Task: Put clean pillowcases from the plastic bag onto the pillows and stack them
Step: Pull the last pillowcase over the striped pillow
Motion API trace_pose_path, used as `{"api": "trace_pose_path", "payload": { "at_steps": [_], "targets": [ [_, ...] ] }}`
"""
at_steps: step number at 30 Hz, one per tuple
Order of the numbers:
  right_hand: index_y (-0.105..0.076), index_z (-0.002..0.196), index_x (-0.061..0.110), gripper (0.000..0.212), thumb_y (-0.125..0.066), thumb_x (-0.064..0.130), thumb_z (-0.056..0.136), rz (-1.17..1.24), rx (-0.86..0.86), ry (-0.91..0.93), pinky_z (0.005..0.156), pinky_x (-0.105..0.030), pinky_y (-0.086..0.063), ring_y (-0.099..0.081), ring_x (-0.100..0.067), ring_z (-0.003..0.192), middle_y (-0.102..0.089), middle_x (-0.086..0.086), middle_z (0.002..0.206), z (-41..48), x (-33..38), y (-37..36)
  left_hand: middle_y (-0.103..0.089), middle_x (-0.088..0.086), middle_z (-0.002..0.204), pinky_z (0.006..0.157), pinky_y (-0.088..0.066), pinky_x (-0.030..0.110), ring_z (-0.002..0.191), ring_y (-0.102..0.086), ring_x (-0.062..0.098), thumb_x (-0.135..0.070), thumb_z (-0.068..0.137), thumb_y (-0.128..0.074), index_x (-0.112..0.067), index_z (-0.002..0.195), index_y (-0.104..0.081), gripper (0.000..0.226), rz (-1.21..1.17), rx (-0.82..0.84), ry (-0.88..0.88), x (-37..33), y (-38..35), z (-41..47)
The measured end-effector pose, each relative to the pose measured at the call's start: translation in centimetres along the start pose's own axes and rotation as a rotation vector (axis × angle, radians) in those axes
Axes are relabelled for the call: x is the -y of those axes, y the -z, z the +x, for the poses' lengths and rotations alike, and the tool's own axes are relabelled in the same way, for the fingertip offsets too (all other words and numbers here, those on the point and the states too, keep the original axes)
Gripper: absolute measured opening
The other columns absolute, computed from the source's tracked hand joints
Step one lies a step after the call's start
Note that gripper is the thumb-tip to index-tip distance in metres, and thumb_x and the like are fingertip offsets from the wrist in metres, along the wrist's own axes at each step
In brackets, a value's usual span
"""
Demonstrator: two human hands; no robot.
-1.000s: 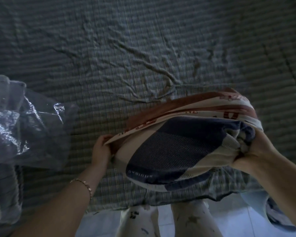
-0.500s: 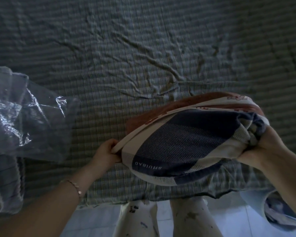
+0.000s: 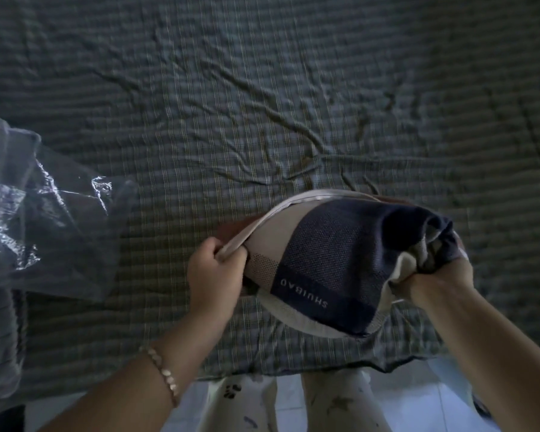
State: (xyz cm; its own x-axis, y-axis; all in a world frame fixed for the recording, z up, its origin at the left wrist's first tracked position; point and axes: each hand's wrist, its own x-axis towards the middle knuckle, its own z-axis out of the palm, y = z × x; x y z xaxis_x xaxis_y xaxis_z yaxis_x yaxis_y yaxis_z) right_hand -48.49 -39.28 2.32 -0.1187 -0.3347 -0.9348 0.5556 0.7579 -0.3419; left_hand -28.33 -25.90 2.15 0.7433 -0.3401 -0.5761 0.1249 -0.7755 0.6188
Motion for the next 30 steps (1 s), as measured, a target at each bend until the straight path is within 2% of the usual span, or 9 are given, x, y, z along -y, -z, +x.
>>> {"api": "trace_pose_path", "payload": {
  "at_steps": [5, 7, 9, 12, 15, 16, 18, 23, 30],
  "targets": [
    [-0.065, 0.080, 0.019, 0.028, -0.043, 0.027, 0.095, -0.105, -0.074, 0.000, 0.069, -0.038, -0.049, -0.061, -0.022, 0.081, -0.069, -0.004, 0.094, 2.1, -2.0, -0.3, -0.065, 0.016, 0.085, 0.049, -0.046, 0.027, 0.062, -0.058, 0.025, -0.059, 0.091, -0.039, -0.004, 0.090, -0.053, 0.057, 0.114, 0.221, 0.525, 1.0, -2.1, 3.4],
    [-0.065, 0.097, 0.016, 0.026, -0.043, 0.031, 0.096, -0.293, -0.080, -0.032, 0.061, -0.035, -0.047, -0.061, -0.024, 0.087, -0.066, -0.006, 0.105, 3.3, -3.0, -1.2, -0.064, 0.018, 0.085, 0.059, -0.054, 0.034, 0.061, -0.057, 0.026, -0.048, 0.094, -0.043, 0.003, 0.104, -0.059, 0.054, -0.047, 0.214, 0.624, 2.3, -3.2, 4.8],
    [-0.062, 0.116, 0.015, 0.039, -0.064, 0.032, 0.081, -0.817, -0.090, -0.016, 0.066, -0.037, -0.052, -0.059, -0.027, 0.102, -0.059, -0.006, 0.121, 3.2, -5.0, -2.1, -0.064, 0.017, 0.088, 0.079, -0.055, 0.040, 0.076, -0.062, 0.028, -0.037, 0.094, -0.048, 0.003, 0.109, -0.061, 0.044, -0.071, 0.193, 0.621, 3.1, -4.0, 5.7],
    [-0.032, 0.140, 0.017, 0.086, -0.073, 0.033, 0.067, -1.485, -0.027, 0.405, 0.103, -0.042, -0.038, -0.029, -0.036, 0.133, -0.020, -0.016, 0.149, 1.5, -9.7, -0.3, -0.067, 0.015, 0.094, 0.079, -0.054, 0.037, 0.086, -0.064, 0.030, -0.038, 0.094, -0.049, -0.001, 0.107, -0.062, 0.042, -0.042, 0.171, 0.584, 3.5, -4.7, 6.7],
    [-0.031, 0.141, 0.028, 0.092, -0.074, 0.051, 0.062, -1.949, 0.310, 1.327, 0.111, -0.053, -0.010, -0.001, -0.036, 0.140, -0.006, -0.019, 0.154, 0.0, -13.9, 0.2, -0.068, 0.016, 0.094, 0.084, -0.055, 0.044, 0.087, -0.065, 0.032, -0.043, 0.091, -0.052, -0.004, 0.100, -0.066, 0.042, -0.008, 0.229, 0.497, 3.1, -4.7, 7.4],
    [-0.027, 0.143, 0.030, 0.095, -0.073, 0.054, 0.063, -2.152, 0.455, 1.385, 0.111, -0.055, -0.001, 0.008, -0.036, 0.141, 0.001, -0.019, 0.155, 0.9, -14.4, -0.6, -0.068, 0.015, 0.088, 0.080, -0.055, 0.043, 0.082, -0.064, 0.031, -0.043, 0.091, -0.052, -0.005, 0.097, -0.067, 0.041, 0.013, 0.233, 0.455, 2.9, -4.5, 7.5],
    [-0.003, 0.148, 0.036, 0.090, -0.061, 0.050, 0.080, -2.440, 0.615, 1.131, 0.106, -0.061, 0.015, 0.030, -0.036, 0.135, 0.023, -0.014, 0.153, 2.8, -14.8, -2.5, -0.061, 0.009, 0.075, 0.063, -0.052, 0.033, 0.067, -0.058, 0.024, -0.042, 0.092, -0.052, -0.009, 0.090, -0.064, 0.035, 0.026, 0.263, 0.395, 2.2, -4.0, 7.0],
    [-0.041, 0.136, 0.034, 0.053, -0.059, 0.038, 0.086, -2.537, 0.722, 1.413, 0.100, -0.053, -0.034, -0.034, -0.039, 0.127, -0.030, -0.013, 0.145, 3.1, -12.9, -6.4, -0.059, 0.002, 0.078, 0.055, -0.043, 0.025, 0.066, -0.055, 0.015, -0.032, 0.089, -0.060, -0.014, 0.099, -0.059, 0.021, 0.158, 0.333, 0.178, 2.2, -1.1, 6.3],
    [-0.031, 0.143, 0.011, 0.050, -0.042, 0.022, 0.096, -2.796, 0.794, 1.306, 0.095, -0.049, -0.038, -0.029, -0.040, 0.130, -0.027, -0.012, 0.149, 3.4, -16.0, -9.6, -0.064, -0.008, 0.064, 0.055, -0.046, 0.012, 0.060, -0.060, 0.001, -0.019, 0.092, -0.055, -0.024, 0.066, -0.063, 0.028, -0.205, 0.173, -0.117, -1.1, -0.1, 4.1]
  ]
}}
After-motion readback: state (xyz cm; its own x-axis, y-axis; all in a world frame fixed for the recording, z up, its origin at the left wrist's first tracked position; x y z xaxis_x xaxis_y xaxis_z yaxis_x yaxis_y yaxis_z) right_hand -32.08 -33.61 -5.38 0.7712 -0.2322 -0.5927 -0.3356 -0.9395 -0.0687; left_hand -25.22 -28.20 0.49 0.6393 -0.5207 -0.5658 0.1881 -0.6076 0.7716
